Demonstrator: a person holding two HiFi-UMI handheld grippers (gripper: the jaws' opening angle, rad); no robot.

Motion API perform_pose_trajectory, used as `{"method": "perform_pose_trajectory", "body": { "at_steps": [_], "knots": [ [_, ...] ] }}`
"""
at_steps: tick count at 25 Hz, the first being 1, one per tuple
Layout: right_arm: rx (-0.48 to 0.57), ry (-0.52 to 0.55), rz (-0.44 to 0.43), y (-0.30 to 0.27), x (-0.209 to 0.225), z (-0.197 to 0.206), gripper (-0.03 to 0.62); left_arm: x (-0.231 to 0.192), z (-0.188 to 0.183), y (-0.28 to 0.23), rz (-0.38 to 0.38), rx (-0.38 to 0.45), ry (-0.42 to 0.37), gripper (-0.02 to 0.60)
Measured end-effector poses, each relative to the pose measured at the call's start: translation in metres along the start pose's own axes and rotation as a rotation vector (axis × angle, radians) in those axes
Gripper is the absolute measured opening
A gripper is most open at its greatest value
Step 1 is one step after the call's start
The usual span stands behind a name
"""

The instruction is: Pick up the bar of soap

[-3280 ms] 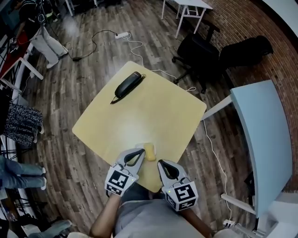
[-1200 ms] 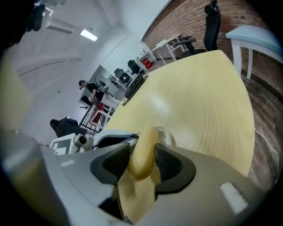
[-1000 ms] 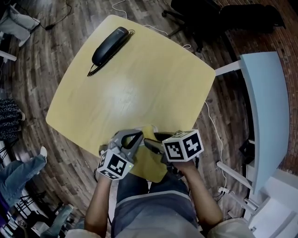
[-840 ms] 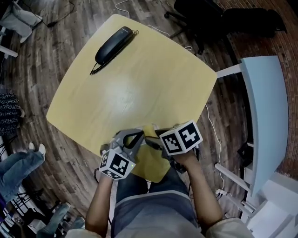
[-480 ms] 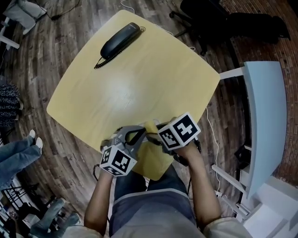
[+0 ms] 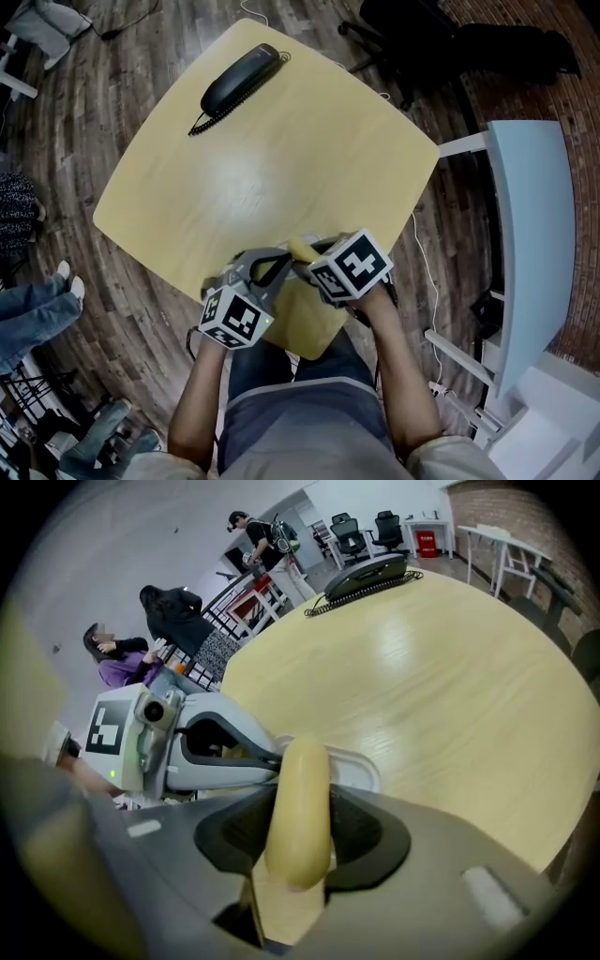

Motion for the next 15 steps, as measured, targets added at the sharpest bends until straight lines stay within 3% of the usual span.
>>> {"method": "perform_pose_trajectory", "body": {
  "at_steps": [15],
  "knots": [
    [0.297,-0.284,-0.268,0.004,0.013,0.014,0.152,-0.012,0.002,0.019,-0.081,0.152,0.222,0.004]
  ]
}}
Point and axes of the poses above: the fingertips, and each gripper's own axes: y backward along the fingers, x to its right, z out of its underside, the point moved 9 cm from there along y, backward along the fingers
